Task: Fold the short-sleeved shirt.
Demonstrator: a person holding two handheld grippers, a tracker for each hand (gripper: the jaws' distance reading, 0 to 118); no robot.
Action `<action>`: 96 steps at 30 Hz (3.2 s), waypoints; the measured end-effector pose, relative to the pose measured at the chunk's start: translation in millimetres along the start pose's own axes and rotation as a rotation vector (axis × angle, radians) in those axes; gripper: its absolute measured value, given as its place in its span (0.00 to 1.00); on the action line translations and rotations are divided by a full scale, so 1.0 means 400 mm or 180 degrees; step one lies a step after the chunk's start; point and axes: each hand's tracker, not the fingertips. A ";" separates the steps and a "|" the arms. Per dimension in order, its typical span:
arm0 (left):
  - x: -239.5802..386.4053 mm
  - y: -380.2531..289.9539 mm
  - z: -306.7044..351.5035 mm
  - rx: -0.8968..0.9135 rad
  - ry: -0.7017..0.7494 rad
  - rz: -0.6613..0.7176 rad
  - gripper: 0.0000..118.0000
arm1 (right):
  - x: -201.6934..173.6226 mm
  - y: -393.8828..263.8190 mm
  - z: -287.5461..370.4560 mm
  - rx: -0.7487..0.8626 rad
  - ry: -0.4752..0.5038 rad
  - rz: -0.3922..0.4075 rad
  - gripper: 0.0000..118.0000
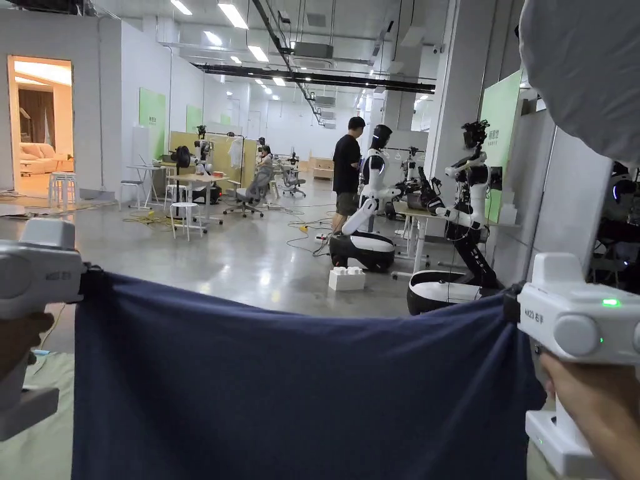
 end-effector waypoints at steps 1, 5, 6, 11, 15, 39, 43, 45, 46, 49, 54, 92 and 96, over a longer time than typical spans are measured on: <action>0.001 0.021 -0.004 0.0036 0.0015 0.0020 0.03 | 0.002 0.022 -0.010 0.0019 -0.0009 0.0013 0.03; 0.011 0.090 -0.036 0.0092 0.0057 0.0009 0.03 | 0.001 0.089 -0.063 0.0060 -0.0067 0.0030 0.03; 0.012 0.105 -0.047 0.0111 0.0067 0.0003 0.03 | 0.000 0.104 -0.080 0.0080 -0.0083 0.0045 0.03; 0.022 0.167 -0.095 0.0161 0.0108 0.0079 0.03 | -0.002 0.161 -0.152 0.0128 -0.0166 0.0070 0.03; 0.042 0.211 -0.134 0.0250 0.0155 0.0019 0.03 | -0.002 0.205 -0.209 0.0213 -0.0216 0.0054 0.03; 0.020 -0.023 -0.127 0.0134 0.0101 -0.0049 0.03 | -0.046 -0.032 -0.099 0.0180 -0.0065 0.0145 0.03; 0.001 -0.145 -0.052 0.0070 0.0065 -0.0057 0.03 | -0.044 -0.131 -0.022 0.0124 -0.0025 0.0220 0.02; -0.012 -0.206 -0.001 0.0066 0.0024 -0.0016 0.03 | -0.046 -0.177 0.042 0.0091 0.0012 0.0248 0.03; -0.017 -0.227 0.020 0.0048 0.0002 -0.0015 0.03 | -0.045 -0.195 0.068 0.0041 0.0033 0.0230 0.03; -0.037 -0.300 0.094 0.0045 -0.0020 0.0035 0.03 | -0.046 -0.252 0.166 0.0011 0.0053 0.0225 0.02; -0.073 -0.446 0.226 -0.0047 -0.0040 0.0099 0.03 | -0.049 -0.357 0.334 -0.0071 0.0117 0.0296 0.03; -0.082 -1.103 0.436 -0.2430 0.0242 -0.0385 0.36 | -0.161 -0.999 0.664 -0.2797 0.0311 0.0587 0.53; -0.070 -1.063 0.434 -0.2044 0.0280 -0.0263 0.44 | -0.171 -0.950 0.649 -0.2412 0.0203 0.0357 0.62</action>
